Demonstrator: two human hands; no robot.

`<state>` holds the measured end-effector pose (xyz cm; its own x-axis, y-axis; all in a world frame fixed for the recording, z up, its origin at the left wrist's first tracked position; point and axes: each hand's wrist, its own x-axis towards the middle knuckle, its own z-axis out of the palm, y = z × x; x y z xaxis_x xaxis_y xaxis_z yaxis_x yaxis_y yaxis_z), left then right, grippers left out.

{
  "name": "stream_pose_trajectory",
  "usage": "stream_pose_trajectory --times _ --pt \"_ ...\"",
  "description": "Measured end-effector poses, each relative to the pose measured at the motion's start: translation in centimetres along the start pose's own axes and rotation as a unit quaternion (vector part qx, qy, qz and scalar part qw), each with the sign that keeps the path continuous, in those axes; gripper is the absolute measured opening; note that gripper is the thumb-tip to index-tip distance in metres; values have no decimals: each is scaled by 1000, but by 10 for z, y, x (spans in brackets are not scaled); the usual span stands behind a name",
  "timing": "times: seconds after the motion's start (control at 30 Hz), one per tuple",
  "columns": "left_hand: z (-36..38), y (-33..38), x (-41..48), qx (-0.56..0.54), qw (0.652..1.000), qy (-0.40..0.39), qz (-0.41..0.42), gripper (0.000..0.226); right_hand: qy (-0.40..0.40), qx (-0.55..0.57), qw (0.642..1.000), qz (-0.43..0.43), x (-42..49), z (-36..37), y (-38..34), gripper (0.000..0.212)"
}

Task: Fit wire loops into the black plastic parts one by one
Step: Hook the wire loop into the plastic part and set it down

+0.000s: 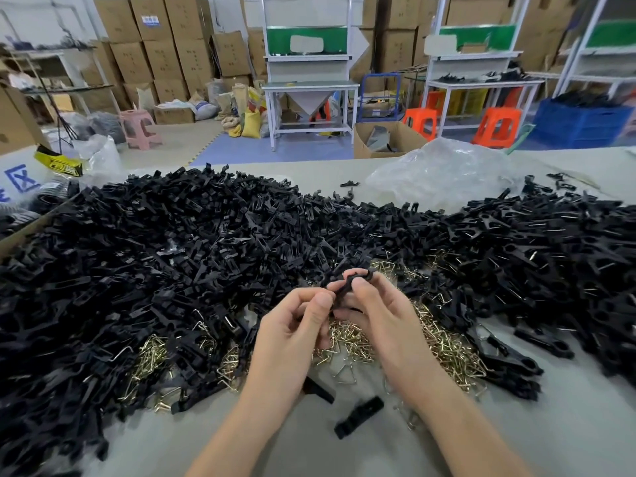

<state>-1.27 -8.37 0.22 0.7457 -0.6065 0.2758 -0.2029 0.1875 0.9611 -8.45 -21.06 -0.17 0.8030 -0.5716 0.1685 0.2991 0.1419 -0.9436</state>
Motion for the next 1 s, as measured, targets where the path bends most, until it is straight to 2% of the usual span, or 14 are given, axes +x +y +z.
stream_pose_trajectory --times 0.13,0.33,0.47,0.63,0.8,1.0 --pt "-5 -1 2 -3 999 52 -16 24 31 6 999 10 1 -3 -3 18" --pt "-5 -4 3 -74 996 26 -44 24 17 -22 999 22 -2 -1 -1 16" --pt "-2 -4 2 -53 997 26 -56 22 1 -72 997 4 -1 -3 0 18" --pt "-3 -3 0 9 998 39 -43 34 -15 -78 997 8 -2 -2 -1 19" --pt "-5 -4 1 12 997 67 -44 26 -20 -45 998 30 -3 -2 -2 20" --pt "-2 -5 -2 60 995 83 -19 10 -41 -51 997 32 -2 -1 -1 31"
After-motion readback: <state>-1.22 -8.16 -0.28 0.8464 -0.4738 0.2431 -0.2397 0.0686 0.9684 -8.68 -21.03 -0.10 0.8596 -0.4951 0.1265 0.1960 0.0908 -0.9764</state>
